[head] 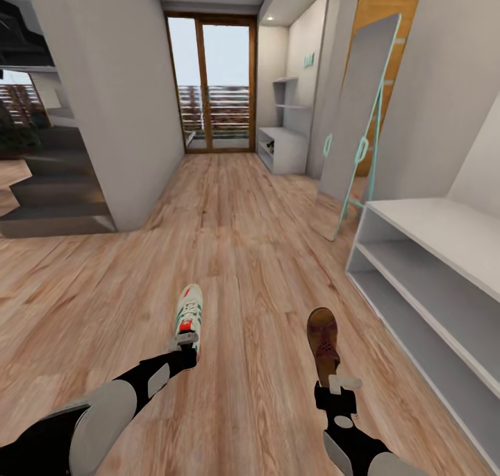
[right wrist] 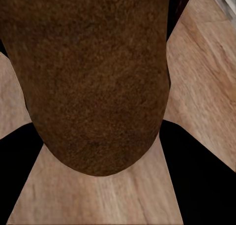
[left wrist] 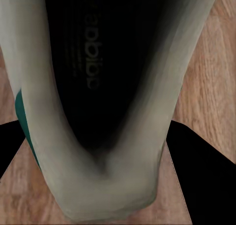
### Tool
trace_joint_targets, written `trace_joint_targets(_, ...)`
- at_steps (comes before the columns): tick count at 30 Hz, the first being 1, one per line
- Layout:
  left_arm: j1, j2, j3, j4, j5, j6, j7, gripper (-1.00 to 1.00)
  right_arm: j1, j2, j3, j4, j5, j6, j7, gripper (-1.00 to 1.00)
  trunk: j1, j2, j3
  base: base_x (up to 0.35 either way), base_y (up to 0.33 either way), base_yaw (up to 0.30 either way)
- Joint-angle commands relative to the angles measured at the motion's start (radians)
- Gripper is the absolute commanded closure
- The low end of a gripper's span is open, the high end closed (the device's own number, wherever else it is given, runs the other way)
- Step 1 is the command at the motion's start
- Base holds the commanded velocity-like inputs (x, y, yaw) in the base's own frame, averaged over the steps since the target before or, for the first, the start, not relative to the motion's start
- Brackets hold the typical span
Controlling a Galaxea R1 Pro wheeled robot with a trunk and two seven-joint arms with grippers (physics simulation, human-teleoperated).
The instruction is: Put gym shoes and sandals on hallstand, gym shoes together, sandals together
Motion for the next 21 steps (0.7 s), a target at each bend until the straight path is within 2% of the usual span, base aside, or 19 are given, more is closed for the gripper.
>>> trace_joint_targets(1, 0.0, 0.0, 0.008, -0.003, -0.006, 0.007, -0.003, 1.0, -0.001, 0.0, 0.009, 0.001, -0.009, -0.004, -0.005, 1.0, 0.0, 0.0, -0.001, 0.35, 0.0, 0.0)
trace_joint_targets(3, 0.0, 0.0, 0.008, -0.003, -0.006, 0.007, -0.003, 1.0, -0.001, 0.002, 0.01, 0.003, -0.008, -0.004, -0.004, 1.0, 0.0, 0.0, -0.001, 0.35, 0.0, 0.0)
trace_joint_targets(6, 0.0, 0.0, 0.008, -0.003, -0.006, 0.007, -0.003, 1.0, 0.0, 0.004, 0.033, 0.009, -0.008, -0.004, 0.003, 1.0, 0.0, 0.0, -0.001, 0.35, 0.0, 0.0)
trace_joint_targets(10, 0.0, 0.0, 0.008, -0.003, -0.006, 0.007, -0.003, 1.0, -0.001, 0.006, 0.174, 0.022, -0.01, -0.003, 0.048, 1.0, 0.0, 0.0, -0.001, 0.35, 0.0, 0.0)
trace_joint_targets(13, 0.0, 0.0, 0.008, -0.003, -0.006, 0.007, -0.003, 1.0, -0.001, 0.006, 0.215, 0.026, -0.011, -0.003, 0.057, 1.0, 0.0, 0.0, -0.001, 0.35, 0.0, 0.0)
trace_joint_targets(21, 0.0, 0.0, 0.008, -0.003, -0.006, 0.007, -0.003, 1.0, -0.001, 0.003, 0.238, 0.029, -0.015, -0.003, 0.058, 1.0, 0.0, 0.0, -0.001, 0.35, 0.0, 0.0)
